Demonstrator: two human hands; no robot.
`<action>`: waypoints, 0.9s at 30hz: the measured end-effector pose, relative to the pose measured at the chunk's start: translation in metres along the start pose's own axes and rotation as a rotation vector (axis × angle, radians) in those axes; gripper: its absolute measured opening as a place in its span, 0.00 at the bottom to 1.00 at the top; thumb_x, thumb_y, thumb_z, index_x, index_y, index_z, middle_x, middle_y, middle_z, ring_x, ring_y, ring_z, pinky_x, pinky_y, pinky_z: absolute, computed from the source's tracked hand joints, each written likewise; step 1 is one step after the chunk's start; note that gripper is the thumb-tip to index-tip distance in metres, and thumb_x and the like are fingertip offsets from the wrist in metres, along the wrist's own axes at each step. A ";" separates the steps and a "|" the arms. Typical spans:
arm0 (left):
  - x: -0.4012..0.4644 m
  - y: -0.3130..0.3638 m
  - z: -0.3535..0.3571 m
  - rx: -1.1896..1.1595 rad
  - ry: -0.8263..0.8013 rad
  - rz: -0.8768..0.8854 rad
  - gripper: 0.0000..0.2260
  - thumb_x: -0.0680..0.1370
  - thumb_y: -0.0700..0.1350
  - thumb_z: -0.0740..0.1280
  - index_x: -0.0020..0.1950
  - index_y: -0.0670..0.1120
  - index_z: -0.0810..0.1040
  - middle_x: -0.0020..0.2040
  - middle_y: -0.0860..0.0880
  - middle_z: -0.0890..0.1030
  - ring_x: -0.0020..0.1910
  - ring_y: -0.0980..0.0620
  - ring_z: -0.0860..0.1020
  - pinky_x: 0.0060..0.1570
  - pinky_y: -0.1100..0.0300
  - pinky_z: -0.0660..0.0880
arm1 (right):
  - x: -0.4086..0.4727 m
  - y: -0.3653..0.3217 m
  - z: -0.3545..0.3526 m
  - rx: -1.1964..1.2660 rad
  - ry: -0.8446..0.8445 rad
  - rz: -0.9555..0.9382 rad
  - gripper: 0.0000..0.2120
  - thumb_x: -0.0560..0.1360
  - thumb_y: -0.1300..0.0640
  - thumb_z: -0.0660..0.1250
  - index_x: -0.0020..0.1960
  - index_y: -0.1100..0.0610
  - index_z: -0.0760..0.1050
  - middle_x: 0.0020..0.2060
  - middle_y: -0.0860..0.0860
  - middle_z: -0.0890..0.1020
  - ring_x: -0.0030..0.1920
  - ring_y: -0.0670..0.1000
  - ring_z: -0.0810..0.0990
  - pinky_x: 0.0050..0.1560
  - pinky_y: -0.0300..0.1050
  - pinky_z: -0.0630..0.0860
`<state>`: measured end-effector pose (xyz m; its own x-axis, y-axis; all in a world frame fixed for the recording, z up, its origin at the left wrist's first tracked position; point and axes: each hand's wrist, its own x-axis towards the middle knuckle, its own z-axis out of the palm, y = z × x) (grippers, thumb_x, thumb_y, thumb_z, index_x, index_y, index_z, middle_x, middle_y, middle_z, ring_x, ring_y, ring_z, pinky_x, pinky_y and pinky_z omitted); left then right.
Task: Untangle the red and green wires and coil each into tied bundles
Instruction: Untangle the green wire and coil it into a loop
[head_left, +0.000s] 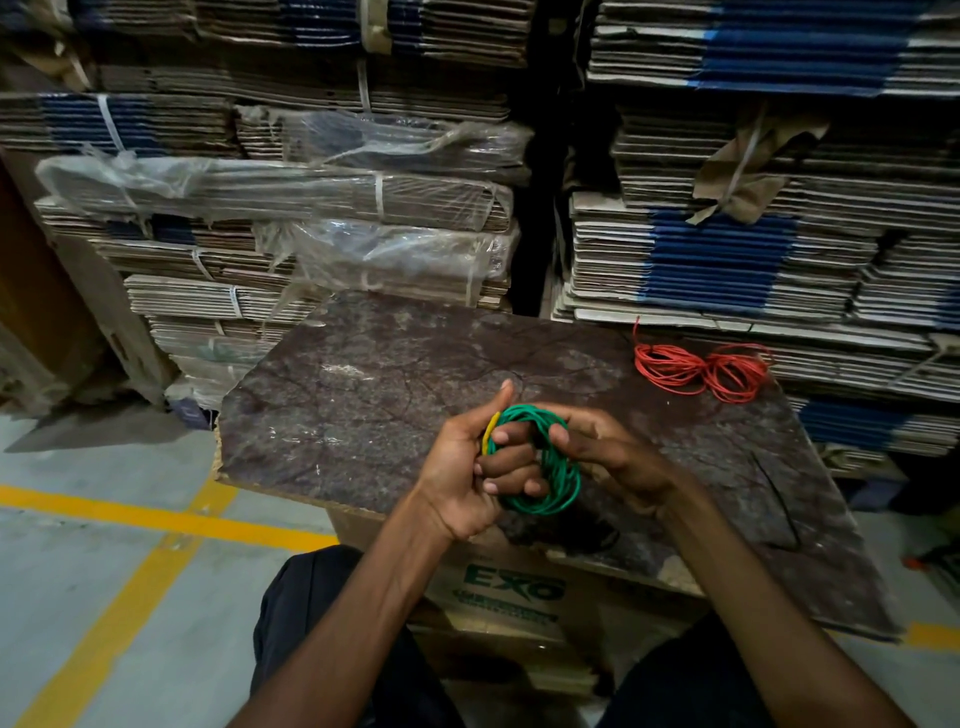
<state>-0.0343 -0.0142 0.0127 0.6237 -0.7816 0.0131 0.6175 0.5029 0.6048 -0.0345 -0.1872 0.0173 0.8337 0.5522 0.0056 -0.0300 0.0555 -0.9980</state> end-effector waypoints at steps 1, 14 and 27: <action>0.001 0.000 -0.002 -0.010 -0.021 -0.011 0.21 0.77 0.57 0.66 0.28 0.47 0.72 0.18 0.51 0.57 0.18 0.52 0.56 0.34 0.59 0.73 | -0.001 0.000 0.000 0.004 0.012 -0.006 0.29 0.66 0.38 0.75 0.63 0.50 0.79 0.61 0.54 0.81 0.61 0.54 0.78 0.66 0.53 0.71; 0.015 -0.007 0.003 0.083 0.236 -0.030 0.26 0.78 0.60 0.54 0.22 0.49 0.65 0.14 0.53 0.59 0.13 0.56 0.59 0.30 0.61 0.68 | -0.017 0.013 -0.010 -0.068 0.312 -0.102 0.14 0.70 0.58 0.73 0.55 0.62 0.81 0.45 0.52 0.85 0.46 0.46 0.82 0.46 0.36 0.78; 0.057 -0.036 0.008 0.770 0.620 0.367 0.19 0.62 0.61 0.74 0.33 0.45 0.78 0.25 0.49 0.71 0.22 0.54 0.66 0.24 0.62 0.63 | -0.015 0.040 -0.022 -0.297 0.543 -0.306 0.13 0.77 0.66 0.62 0.52 0.51 0.79 0.46 0.39 0.84 0.48 0.38 0.81 0.52 0.33 0.75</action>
<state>-0.0247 -0.0802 -0.0020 0.9807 -0.1943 0.0200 0.0058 0.1309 0.9914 -0.0360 -0.2118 -0.0240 0.9411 0.0485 0.3347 0.3382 -0.1310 -0.9319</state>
